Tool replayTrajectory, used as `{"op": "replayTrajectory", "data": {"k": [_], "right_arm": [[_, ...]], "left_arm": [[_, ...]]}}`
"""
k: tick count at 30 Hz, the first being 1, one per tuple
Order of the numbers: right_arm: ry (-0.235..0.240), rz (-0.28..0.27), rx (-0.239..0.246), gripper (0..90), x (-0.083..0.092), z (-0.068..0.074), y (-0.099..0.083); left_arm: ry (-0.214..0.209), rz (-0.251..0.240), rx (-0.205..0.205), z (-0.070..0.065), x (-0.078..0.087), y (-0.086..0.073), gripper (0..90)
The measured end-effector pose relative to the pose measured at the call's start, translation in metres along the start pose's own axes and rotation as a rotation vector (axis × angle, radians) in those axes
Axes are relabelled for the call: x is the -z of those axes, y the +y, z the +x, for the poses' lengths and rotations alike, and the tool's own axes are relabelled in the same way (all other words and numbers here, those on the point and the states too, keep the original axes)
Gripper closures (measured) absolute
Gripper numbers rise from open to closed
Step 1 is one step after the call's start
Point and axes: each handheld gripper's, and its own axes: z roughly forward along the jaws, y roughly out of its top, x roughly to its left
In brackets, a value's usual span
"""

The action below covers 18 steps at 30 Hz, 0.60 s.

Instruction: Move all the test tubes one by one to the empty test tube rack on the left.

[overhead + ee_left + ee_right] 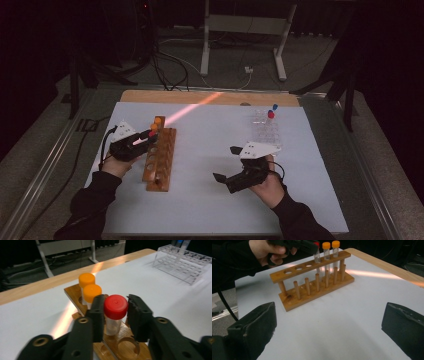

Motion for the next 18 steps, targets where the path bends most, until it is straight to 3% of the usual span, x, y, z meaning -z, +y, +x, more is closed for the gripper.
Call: {"op": "replayTrajectory", "data": {"k": [5,11,13,18], "right_arm": [[-0.011,-0.018,-0.005,0.0,0.004,-0.004,0.002],[-0.052,-0.059,-0.020,0.0,0.020,-0.016,0.008],[-0.076,-0.073,-0.025,0.0,0.027,-0.023,0.009],[-0.131,-0.086,-0.043,0.0,0.041,-0.041,0.011]], "left_arm": [[-0.016,-0.028,-0.004,-0.005,0.010,0.005,45.4],[-0.081,-0.074,-0.028,-0.021,0.026,0.013,17.1],[-0.117,-0.086,-0.029,-0.027,0.029,0.014,13.2],[-0.142,-0.112,-0.031,-0.037,0.036,0.015,3.1]]}}
